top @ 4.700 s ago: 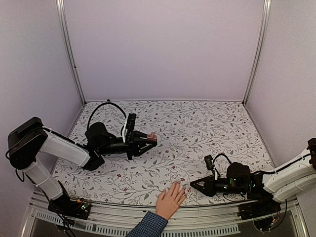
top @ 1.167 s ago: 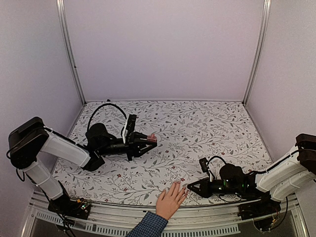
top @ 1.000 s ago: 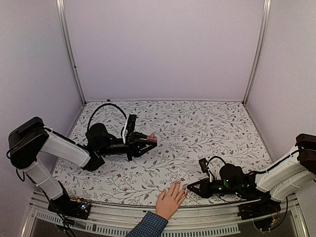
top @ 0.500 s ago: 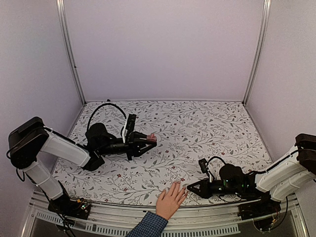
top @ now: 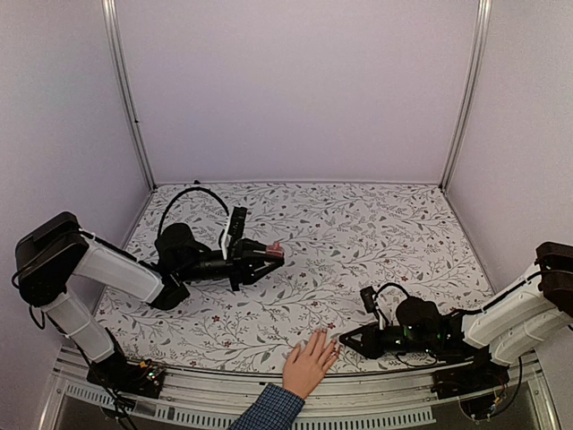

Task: Paint the nails
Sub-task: Paint the nail polish on the nail.

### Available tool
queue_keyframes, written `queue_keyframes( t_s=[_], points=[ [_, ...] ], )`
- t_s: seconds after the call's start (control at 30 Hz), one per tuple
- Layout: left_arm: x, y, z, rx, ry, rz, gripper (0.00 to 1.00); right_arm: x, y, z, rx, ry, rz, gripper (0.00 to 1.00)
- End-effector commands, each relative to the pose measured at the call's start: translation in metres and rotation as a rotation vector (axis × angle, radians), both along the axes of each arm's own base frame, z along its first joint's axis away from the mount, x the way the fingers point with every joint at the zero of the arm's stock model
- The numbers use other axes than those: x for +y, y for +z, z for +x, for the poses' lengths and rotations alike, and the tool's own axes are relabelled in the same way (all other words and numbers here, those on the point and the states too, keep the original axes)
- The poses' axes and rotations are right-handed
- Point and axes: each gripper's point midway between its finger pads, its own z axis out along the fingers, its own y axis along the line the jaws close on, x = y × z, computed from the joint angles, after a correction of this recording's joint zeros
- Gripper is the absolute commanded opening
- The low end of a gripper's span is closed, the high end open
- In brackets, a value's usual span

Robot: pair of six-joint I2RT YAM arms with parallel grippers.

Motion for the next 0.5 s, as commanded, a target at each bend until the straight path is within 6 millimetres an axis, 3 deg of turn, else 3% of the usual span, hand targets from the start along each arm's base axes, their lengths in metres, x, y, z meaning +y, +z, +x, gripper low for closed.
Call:
queue_keyframes(
  t_s=[0.0,0.47],
  points=[
    [0.0023,0.0045,0.0038,-0.012,0.003,-0.020,0.00,0.0015,0.0011,0.0050,-0.002,-0.032,-0.008,0.00],
    [0.0026,0.0043,0.0041,-0.013,0.005,-0.021,0.00,-0.0041,-0.0023,0.0086,0.006,-0.070,-0.026,0.00]
  ],
)
